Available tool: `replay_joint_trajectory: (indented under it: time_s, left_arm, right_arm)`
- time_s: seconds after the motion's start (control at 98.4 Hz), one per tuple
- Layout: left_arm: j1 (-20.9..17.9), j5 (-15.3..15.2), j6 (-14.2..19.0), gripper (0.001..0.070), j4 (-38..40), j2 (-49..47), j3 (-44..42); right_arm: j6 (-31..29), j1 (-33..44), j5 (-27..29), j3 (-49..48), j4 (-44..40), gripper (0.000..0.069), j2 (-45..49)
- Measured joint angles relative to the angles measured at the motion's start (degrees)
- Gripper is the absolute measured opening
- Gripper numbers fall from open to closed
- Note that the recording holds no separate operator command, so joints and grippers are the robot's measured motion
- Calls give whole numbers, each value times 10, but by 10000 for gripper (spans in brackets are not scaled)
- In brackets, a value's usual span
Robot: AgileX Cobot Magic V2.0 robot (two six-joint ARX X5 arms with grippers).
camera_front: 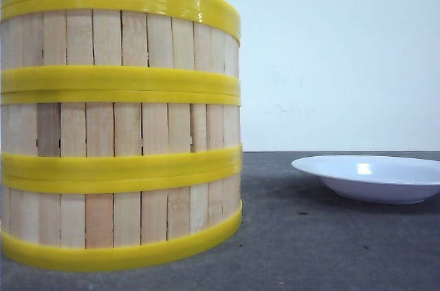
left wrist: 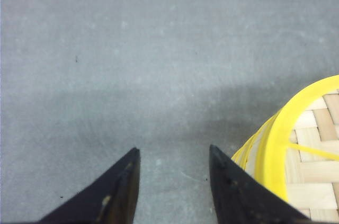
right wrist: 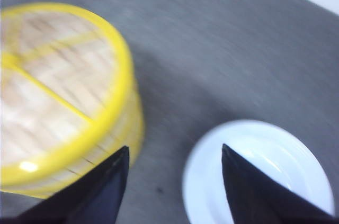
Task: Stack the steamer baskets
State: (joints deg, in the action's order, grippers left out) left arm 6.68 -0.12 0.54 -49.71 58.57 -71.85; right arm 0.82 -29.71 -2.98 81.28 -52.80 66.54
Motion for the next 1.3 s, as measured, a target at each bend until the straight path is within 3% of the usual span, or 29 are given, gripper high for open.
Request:
replay_joint_trajectory:
  time_s: [0.183,0.427,0.62,0.824,0.996,1.068,1.149,1.19,1.301]
  left_arm:
    - [0,0,7,235,20,-46,69]
    - [3,16,23,235,22,-119,157]
    - [3,18,27,235,23,-132,167]
    - [3,18,27,235,23,-132,167]
    - [3,18,27,235,23,-132,167]
    - [3,18,27,205,21,-132,167]
    - [3,18,27,85,19,-132,167]
    - [3,18,27,49,20,-132,167]
    - [3,18,27,18,19,-130,167]
  right_arm:
    - [-8,129,-8,-142,5,337,-110]
    - [-9,264,-101,-292,-3,337,-199]
    - [-9,276,-85,-339,-7,352,-231]
    - [-9,276,-76,-339,-5,468,-231]
    - [-9,276,-75,-339,-5,477,-231]
    - [-9,276,-75,-339,-5,406,-231]
    - [-9,276,-75,-339,-5,179,-231]
    - [-8,276,-75,-339,-5,98,-231]
    - [-8,276,-75,-339,-5,20,-231]
